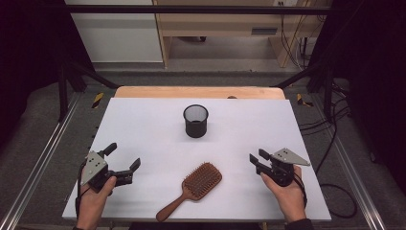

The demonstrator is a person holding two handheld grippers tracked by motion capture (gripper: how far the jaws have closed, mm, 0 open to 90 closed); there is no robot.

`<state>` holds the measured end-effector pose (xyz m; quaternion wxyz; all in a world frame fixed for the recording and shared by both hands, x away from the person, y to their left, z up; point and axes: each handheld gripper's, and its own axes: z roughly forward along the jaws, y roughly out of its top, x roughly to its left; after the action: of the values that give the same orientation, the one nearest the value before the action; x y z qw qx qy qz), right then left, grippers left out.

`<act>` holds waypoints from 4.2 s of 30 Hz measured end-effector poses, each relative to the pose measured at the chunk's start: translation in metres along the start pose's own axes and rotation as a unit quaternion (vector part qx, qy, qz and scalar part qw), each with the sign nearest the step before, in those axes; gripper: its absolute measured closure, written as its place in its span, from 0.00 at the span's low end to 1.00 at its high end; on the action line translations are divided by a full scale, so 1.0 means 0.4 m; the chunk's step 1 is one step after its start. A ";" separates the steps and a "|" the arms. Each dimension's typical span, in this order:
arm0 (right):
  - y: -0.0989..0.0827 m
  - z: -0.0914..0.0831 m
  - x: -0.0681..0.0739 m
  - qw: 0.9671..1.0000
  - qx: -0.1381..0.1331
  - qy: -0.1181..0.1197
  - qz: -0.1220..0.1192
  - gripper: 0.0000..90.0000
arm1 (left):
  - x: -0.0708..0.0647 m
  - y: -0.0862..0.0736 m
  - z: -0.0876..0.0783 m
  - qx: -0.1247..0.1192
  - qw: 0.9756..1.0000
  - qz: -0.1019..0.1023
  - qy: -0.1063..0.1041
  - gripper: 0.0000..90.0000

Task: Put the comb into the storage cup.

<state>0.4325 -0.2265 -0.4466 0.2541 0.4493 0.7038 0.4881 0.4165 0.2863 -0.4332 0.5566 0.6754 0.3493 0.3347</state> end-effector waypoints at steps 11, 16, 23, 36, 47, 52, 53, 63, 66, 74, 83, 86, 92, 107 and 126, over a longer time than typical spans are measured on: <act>0.004 -0.009 -0.009 0.999 -0.028 -0.020 0.008 0.21 | -0.048 0.024 0.043 0.051 0.998 0.012 -0.036 0.01; 0.007 -0.009 -0.004 0.999 -0.040 -0.028 0.005 0.13 | -0.083 0.041 0.064 0.082 0.994 0.032 -0.056 0.02; 0.006 -0.008 0.006 0.999 -0.043 -0.033 -0.007 0.11 | -0.131 0.090 0.085 0.135 0.986 0.045 -0.082 0.02; 0.005 -0.012 0.005 0.998 -0.047 -0.047 -0.011 0.11 | -0.199 0.125 0.113 0.197 0.970 0.065 -0.124 0.03; 0.004 -0.011 0.006 0.997 -0.045 -0.051 -0.018 0.10 | -0.221 0.123 0.127 0.230 0.961 0.078 -0.132 0.03; 0.003 -0.009 0.009 0.998 -0.042 -0.048 -0.020 0.09 | -0.225 0.122 0.130 0.238 0.959 0.077 -0.134 0.04; 0.003 -0.008 0.009 0.998 -0.041 -0.048 -0.021 0.09 | -0.226 0.122 0.130 0.241 0.958 0.076 -0.136 0.04; 0.001 -0.008 0.010 0.998 -0.039 -0.049 -0.019 0.09 | -0.243 0.115 0.138 0.287 0.944 0.072 -0.147 0.04; 0.001 -0.007 0.009 0.998 -0.038 -0.049 -0.019 0.09 | -0.249 0.110 0.142 0.309 0.936 0.072 -0.153 0.04; -0.001 -0.004 0.010 0.998 -0.035 -0.048 -0.019 0.09 | -0.266 0.098 0.152 0.349 0.921 0.065 -0.158 0.05; -0.004 0.001 0.014 0.998 -0.029 -0.048 -0.023 0.09 | -0.292 0.077 0.166 0.387 0.905 0.070 -0.162 0.06; -0.004 0.002 0.014 0.998 -0.028 -0.048 -0.022 0.09 | -0.306 0.069 0.173 0.398 0.899 0.074 -0.168 0.06; -0.005 0.001 0.012 0.998 -0.028 -0.049 -0.020 0.09 | -0.335 0.061 0.187 0.410 0.890 0.082 -0.180 0.07; -0.005 -0.002 0.010 0.998 -0.028 -0.047 -0.017 0.09 | -0.367 0.036 0.199 0.433 0.877 0.090 -0.191 0.11; -0.007 -0.001 0.011 0.998 -0.023 -0.046 -0.020 0.09 | -0.376 0.022 0.209 0.462 0.862 0.084 -0.191 0.33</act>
<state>0.4291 -0.2233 -0.4484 0.3063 0.4514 0.6883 0.4782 0.4076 0.1150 -0.4470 0.2064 0.9326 0.2925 0.0456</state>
